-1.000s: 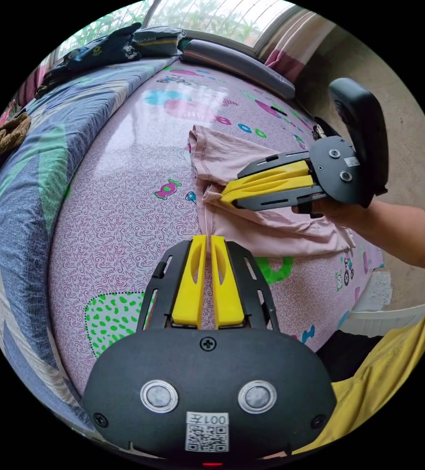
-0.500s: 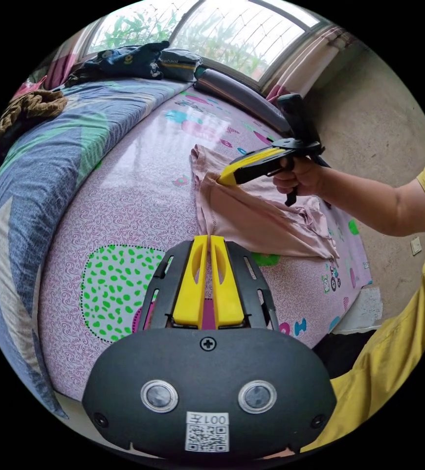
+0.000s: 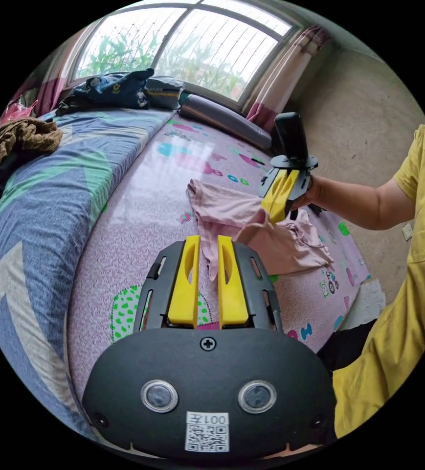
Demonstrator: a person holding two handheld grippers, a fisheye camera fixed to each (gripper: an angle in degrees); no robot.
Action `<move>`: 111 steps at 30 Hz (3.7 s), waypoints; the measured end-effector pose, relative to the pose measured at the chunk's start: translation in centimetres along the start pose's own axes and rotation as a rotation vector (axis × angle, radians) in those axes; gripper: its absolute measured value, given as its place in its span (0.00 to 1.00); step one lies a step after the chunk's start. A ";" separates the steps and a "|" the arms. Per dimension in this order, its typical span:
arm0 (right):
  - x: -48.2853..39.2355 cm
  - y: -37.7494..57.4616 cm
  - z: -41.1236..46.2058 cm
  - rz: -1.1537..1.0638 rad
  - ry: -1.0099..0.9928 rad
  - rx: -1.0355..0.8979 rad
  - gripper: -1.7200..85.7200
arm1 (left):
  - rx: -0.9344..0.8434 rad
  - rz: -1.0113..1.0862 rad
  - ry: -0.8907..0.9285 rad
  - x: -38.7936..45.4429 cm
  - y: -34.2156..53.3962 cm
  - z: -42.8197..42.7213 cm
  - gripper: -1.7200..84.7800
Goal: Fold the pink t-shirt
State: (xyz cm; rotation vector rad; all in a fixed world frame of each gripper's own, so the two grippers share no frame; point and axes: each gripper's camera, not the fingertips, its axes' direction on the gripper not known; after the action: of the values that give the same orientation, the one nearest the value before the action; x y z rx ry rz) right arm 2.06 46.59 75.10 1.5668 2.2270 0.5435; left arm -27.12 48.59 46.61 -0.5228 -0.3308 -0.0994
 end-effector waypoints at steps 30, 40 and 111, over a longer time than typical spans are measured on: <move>-1.4 1.8 6.1 0.218 0.346 -0.022 0.03 | -0.356 -0.177 0.201 -6.2 -2.0 6.6 0.00; -14.8 11.8 3.2 0.465 0.717 0.197 0.02 | -0.318 0.166 0.104 4.2 -5.1 10.0 0.01; 14.2 -13.6 -16.0 0.320 -0.008 -0.314 0.12 | 0.124 -1.066 0.191 -2.8 14.9 11.7 0.07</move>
State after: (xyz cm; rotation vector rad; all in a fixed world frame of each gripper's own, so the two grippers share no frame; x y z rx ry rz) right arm -21.37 54.20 80.94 1.7512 1.7833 0.9246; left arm -30.43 67.38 48.19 -0.1638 -0.3964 -1.1454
